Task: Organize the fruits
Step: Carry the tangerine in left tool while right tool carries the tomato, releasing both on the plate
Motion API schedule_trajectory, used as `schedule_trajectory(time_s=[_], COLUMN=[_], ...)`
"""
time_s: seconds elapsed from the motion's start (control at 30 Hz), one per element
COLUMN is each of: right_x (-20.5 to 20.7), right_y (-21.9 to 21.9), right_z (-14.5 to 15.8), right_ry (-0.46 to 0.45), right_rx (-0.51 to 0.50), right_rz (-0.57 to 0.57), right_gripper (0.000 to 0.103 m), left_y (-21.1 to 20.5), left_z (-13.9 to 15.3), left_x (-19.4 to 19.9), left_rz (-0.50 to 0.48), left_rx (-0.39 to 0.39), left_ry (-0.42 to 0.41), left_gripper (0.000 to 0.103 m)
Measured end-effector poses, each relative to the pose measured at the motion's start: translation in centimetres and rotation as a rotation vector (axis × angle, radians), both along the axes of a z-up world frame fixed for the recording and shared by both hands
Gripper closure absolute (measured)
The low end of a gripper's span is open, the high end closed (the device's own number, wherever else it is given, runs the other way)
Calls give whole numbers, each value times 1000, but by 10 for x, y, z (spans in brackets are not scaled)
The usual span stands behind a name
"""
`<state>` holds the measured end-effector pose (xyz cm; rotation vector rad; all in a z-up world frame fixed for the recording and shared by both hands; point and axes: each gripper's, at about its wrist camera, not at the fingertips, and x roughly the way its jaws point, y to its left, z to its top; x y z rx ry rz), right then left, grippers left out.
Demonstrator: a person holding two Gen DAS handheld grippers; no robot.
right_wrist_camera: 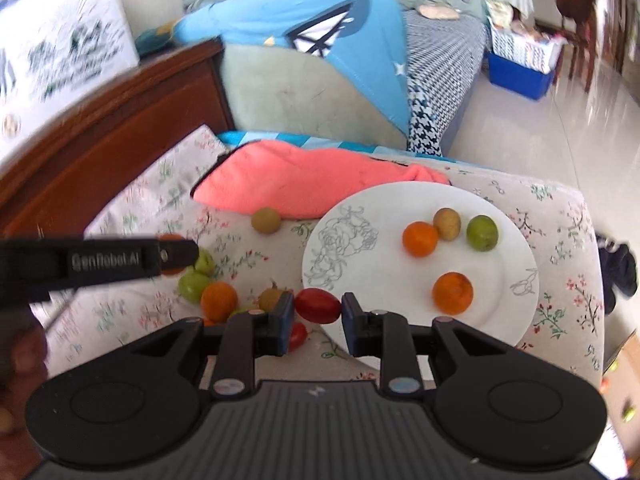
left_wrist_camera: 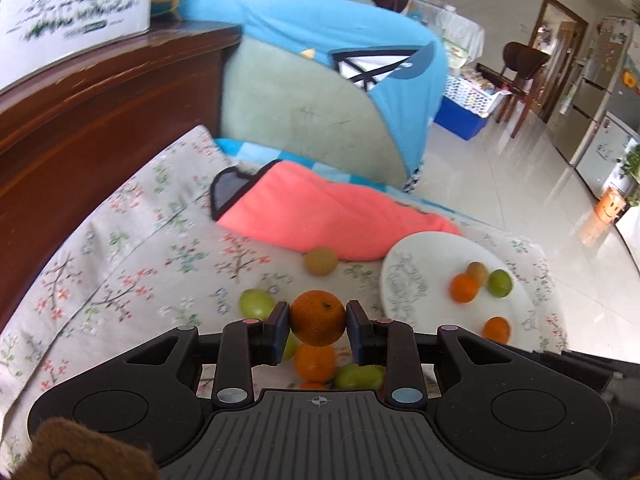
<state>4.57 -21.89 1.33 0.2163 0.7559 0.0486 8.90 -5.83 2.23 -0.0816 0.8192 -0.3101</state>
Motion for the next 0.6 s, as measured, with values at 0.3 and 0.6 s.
schedule_trajectory(time_s=[0.3,0.6], right_x=[4,9], right_y=[-85,-118], right_z=[17,-11], right_ry=[-18,85], right_rx=[331,470], right_rz=[-176,-265], right_gripper=[77,77], left_y=[-24,-52], left_z=[9,-8], left_x=[3,4], left_rz=[-72,-115], left_rx=[-65,-71], left_ry=[-18,31], left_gripper=[75,75])
